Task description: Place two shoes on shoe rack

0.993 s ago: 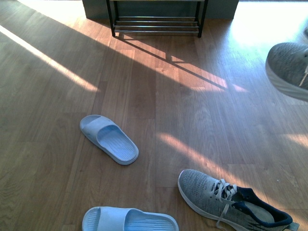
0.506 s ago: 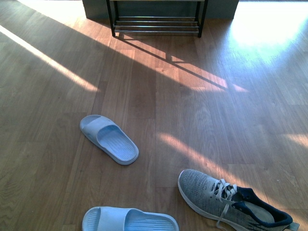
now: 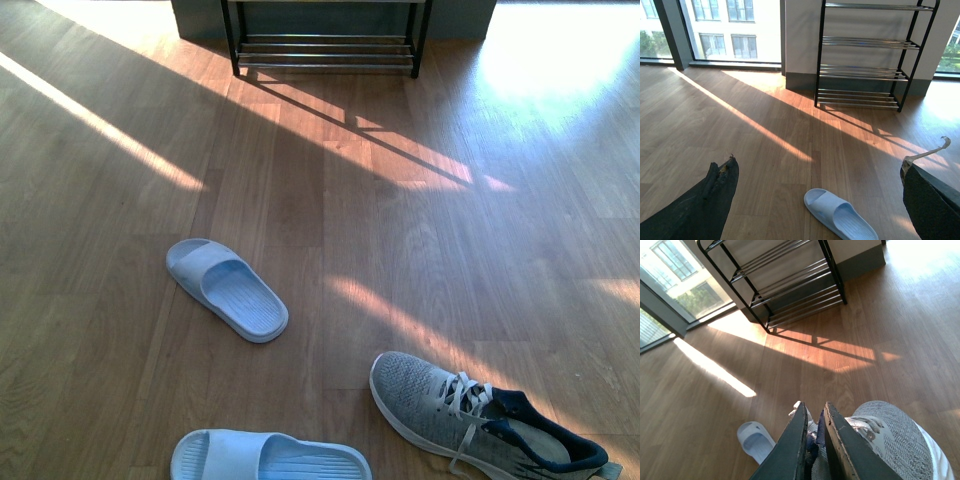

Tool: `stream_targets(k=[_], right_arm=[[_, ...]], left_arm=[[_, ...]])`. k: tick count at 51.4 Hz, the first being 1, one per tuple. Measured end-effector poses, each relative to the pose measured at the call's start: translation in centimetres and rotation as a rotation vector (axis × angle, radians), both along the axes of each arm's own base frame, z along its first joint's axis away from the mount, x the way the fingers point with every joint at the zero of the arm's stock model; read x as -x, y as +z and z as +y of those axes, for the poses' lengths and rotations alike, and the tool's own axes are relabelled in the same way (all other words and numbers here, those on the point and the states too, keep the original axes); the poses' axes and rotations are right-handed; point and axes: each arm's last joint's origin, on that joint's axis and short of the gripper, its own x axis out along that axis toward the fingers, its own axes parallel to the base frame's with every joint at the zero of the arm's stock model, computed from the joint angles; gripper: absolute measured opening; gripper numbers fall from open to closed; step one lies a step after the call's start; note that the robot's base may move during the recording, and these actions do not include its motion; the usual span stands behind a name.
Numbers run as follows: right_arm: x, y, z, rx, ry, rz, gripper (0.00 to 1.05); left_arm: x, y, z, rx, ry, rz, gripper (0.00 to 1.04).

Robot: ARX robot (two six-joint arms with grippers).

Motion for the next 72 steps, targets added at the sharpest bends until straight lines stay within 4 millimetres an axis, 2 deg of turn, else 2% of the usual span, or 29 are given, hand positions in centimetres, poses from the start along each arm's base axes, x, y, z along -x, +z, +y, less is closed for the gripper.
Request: stream_targets(k=[72], right_arm=[[0.06,0.06,0.05,-0.001,0.010,-0.005,0.10]], left_arm=[[0.00,0.00,0.01,0.000,0.002,0.000,0.95]])
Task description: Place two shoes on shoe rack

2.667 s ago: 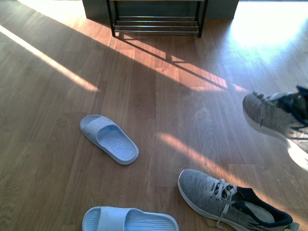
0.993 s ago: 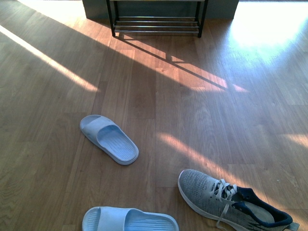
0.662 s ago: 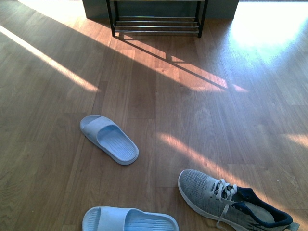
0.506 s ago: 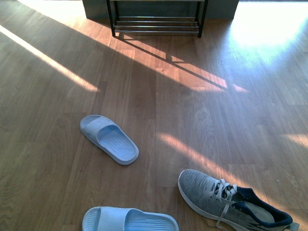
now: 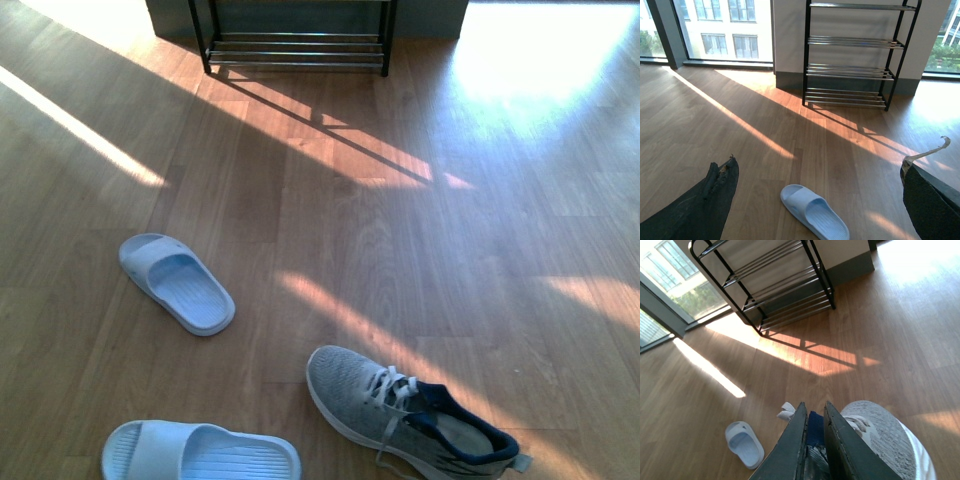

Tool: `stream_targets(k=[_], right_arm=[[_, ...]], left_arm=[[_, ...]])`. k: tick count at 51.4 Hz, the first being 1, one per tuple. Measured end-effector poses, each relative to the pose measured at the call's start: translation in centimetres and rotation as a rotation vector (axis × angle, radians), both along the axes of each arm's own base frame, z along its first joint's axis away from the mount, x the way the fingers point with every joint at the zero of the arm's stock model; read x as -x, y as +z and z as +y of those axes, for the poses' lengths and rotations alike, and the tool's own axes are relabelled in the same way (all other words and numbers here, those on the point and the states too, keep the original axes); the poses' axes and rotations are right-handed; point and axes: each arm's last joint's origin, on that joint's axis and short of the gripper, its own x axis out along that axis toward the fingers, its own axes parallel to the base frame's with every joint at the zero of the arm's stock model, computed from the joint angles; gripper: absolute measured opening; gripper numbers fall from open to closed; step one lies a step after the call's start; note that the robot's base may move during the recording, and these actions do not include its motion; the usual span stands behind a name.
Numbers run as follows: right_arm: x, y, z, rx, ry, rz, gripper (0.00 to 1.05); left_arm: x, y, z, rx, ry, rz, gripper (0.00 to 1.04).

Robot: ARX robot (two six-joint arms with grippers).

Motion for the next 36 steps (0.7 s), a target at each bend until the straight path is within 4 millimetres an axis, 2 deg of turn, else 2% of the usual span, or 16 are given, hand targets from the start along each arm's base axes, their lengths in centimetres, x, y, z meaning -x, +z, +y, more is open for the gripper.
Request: stream_targets(k=[36], right_arm=[[0.02,-0.04,-0.11,0.002,-0.015,0.001,0.10]], left_arm=[[0.00,0.00,0.00,0.000,-0.002,0.000,0.95]])
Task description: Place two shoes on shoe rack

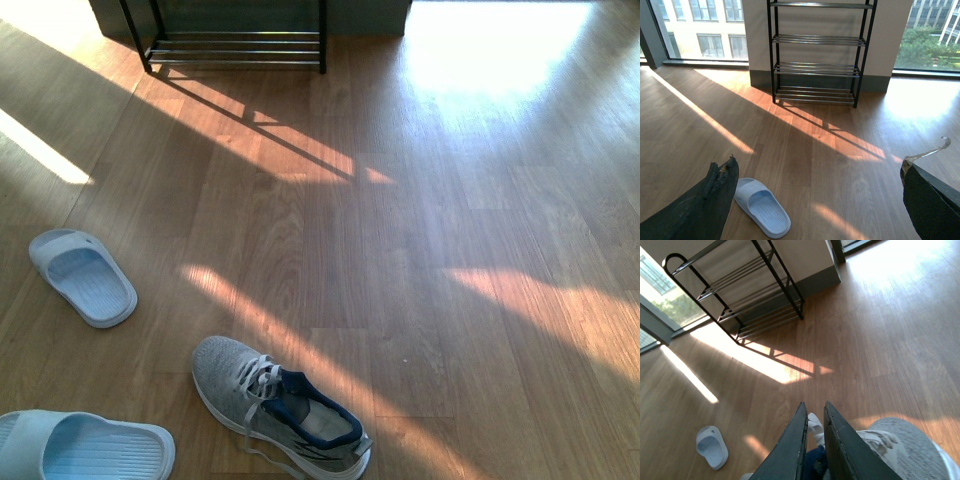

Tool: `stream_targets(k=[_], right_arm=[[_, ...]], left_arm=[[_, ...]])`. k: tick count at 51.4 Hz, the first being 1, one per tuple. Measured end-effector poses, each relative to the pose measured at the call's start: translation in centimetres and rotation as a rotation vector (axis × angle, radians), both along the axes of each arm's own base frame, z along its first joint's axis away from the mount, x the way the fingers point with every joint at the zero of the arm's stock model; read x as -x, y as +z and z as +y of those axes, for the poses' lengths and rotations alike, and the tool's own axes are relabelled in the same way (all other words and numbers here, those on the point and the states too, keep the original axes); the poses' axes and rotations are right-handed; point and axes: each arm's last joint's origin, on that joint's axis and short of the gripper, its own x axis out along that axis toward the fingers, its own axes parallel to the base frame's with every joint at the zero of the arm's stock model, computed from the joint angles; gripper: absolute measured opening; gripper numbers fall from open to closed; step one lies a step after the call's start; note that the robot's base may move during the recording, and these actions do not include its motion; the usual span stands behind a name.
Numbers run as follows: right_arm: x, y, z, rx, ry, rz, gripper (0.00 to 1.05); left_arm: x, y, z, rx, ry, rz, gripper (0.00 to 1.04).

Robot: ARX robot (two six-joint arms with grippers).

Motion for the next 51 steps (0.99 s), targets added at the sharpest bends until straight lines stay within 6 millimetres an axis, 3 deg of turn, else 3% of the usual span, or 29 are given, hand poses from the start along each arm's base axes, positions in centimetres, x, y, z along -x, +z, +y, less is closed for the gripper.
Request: stream_targets(k=[2,4,8,18,22,25,34,39,51], right_arm=[[0.0,0.0,0.0,0.000,0.000,0.000,0.10],[0.0,0.0,0.0,-0.001,0.001,0.000,0.10],[0.0,0.0,0.0,-0.001,0.002,0.000,0.10],[0.0,0.0,0.0,-0.001,0.005,0.000,0.10],[0.0,0.0,0.0,-0.001,0.005,0.000,0.10],[0.0,0.0,0.0,-0.001,0.005,0.000,0.10],[0.0,0.0,0.0,-0.001,0.005,0.000,0.10],[0.0,0.0,0.0,-0.001,0.005,0.000,0.10],[0.0,0.0,0.0,-0.001,0.005,0.000,0.10]], left_arm=[[-0.1,-0.1,0.0,0.035,0.047,0.038,0.95],[-0.2,-0.1,-0.1,0.120,0.196,0.184,0.95],[-2.3,-0.5,-0.6,0.284,0.405,0.317,0.95],[-9.5,-3.6,-3.6,0.492,0.327,0.483,0.95],[-11.9,-6.1,-4.8,0.545,0.312,0.572,0.95],[-13.7,-9.4,-6.3,0.578,0.326,0.680,0.95],[-15.5,-16.6,-8.7,0.649,0.350,0.903,0.95],[-15.6,-19.4,-9.7,0.646,0.289,1.010,0.95],[-17.4,-22.9,-13.0,0.538,0.080,1.186,0.95]])
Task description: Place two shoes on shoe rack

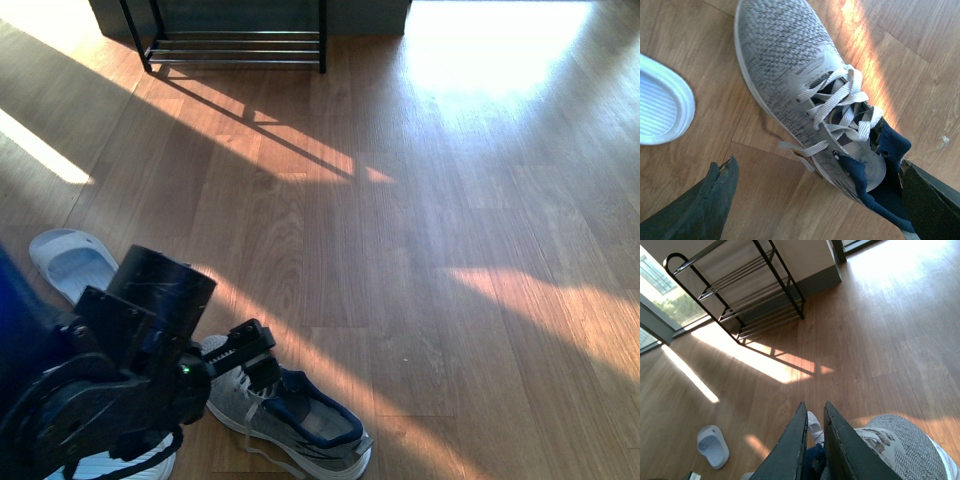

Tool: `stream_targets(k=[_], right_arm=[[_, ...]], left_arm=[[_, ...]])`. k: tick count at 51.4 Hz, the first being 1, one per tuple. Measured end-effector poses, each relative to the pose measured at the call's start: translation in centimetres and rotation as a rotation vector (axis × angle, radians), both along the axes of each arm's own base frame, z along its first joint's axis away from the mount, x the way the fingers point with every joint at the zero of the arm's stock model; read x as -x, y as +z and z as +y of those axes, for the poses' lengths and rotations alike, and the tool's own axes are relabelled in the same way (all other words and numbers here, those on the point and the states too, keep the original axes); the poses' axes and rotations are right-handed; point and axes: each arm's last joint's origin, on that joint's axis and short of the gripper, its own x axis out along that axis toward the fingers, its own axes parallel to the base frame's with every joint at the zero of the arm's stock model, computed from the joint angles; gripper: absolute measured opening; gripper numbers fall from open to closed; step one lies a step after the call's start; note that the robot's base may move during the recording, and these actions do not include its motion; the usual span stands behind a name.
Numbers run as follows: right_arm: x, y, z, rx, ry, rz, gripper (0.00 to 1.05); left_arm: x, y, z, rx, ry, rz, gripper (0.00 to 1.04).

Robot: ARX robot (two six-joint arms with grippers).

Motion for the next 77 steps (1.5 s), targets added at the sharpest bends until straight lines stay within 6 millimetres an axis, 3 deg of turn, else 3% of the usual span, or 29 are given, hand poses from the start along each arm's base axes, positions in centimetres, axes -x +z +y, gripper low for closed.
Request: stream_targets(k=[18,39,57,65,77], right_arm=[[0.0,0.0,0.0,0.000,0.000,0.000,0.10],[0.0,0.0,0.0,0.000,0.000,0.000,0.10],[0.0,0.0,0.0,0.000,0.000,0.000,0.10],[0.0,0.0,0.0,0.000,0.000,0.000,0.10],[0.0,0.0,0.0,0.000,0.000,0.000,0.10]], left_arm=[[-0.9,-4.6,-2.5,0.003,-0.146,0.106,0.95],[-2.4,-7.8,-3.8,0.005,-0.175,0.165,0.95],[-2.9,-8.5,-3.5,-0.050,-0.139,0.169,0.25],[-3.0,-8.5,-3.3,-0.070,-0.110,0.157,0.02],[-3.2,-6.5,-1.5,-0.156,-0.071,0.054,0.02]])
